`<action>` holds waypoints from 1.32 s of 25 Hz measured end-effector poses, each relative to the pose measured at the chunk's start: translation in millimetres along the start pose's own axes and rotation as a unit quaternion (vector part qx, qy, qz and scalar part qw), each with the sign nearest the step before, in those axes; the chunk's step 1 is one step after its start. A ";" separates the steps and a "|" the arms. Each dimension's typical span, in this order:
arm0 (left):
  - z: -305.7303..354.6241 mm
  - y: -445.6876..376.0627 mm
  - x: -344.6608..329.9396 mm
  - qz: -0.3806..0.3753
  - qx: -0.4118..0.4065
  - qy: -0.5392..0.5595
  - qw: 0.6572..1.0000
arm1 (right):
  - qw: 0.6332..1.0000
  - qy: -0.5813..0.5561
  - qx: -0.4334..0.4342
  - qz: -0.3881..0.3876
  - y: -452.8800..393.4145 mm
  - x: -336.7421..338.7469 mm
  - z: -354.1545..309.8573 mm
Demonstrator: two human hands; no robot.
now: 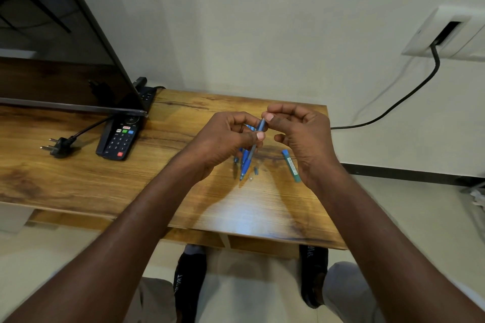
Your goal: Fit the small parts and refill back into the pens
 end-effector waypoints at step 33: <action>-21.8 4.7 7.6 -0.050 0.061 -0.283 0.956 | 0.816 0.558 0.067 -0.132 7.7 -17.4 41.5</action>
Point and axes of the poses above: each hand's wrist, its own y-axis away from the middle knuckle, its own x-axis out of the back of the hand, z = x × y, the point moved 4 cm from there along -y, towards the middle knuckle, and after that the axes turned 2 degrees about -x, right-handed, at the moved point
